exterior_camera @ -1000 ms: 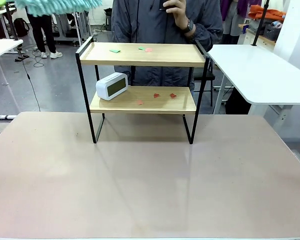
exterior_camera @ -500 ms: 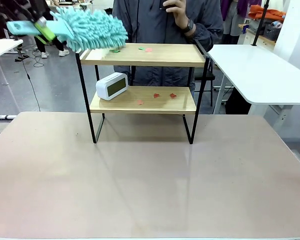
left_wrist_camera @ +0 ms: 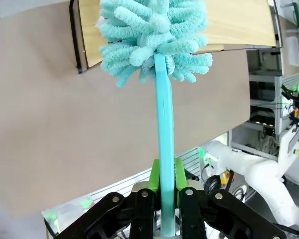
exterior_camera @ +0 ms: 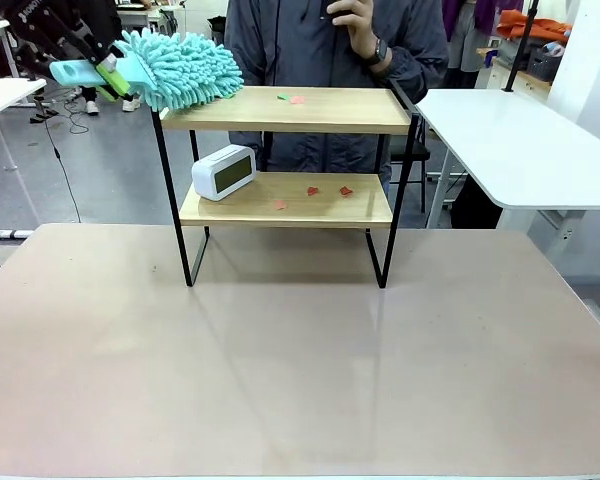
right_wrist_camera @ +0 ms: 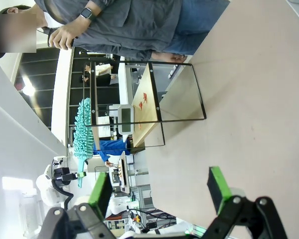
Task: Clean the shelf.
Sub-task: Clean the specific tier of the Shelf with the Duster once objects are removed.
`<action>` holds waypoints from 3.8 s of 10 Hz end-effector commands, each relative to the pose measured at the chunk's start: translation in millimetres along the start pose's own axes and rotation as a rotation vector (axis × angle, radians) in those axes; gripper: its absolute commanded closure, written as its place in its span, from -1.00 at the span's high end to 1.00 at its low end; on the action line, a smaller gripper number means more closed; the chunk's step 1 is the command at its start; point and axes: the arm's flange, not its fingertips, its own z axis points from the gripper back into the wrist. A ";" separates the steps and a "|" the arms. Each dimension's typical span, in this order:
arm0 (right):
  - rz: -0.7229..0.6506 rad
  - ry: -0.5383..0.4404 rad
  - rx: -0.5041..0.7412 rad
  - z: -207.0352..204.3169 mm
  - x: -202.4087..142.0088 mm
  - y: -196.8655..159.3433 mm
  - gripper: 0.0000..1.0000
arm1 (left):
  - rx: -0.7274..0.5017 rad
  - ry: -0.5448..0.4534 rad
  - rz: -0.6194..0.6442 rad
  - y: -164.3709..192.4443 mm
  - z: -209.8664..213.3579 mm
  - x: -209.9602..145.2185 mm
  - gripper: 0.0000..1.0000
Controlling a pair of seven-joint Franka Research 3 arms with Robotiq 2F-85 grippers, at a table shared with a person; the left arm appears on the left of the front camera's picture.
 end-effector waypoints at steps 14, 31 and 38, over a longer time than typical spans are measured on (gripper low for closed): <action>0.022 -0.014 0.029 -2.0 2.0 0.1 1.00 | -0.141 0.623 -0.777 -46.4 -29.4 -15.8 -0.76; 0.022 -0.014 0.029 -2.0 2.0 0.1 1.00 | -0.668 0.074 0.256 312.7 -27.5 -36.8 -0.76; 0.022 -0.014 0.029 -2.0 2.0 0.1 1.00 | -0.652 0.108 0.292 326.5 -55.6 -42.9 -0.76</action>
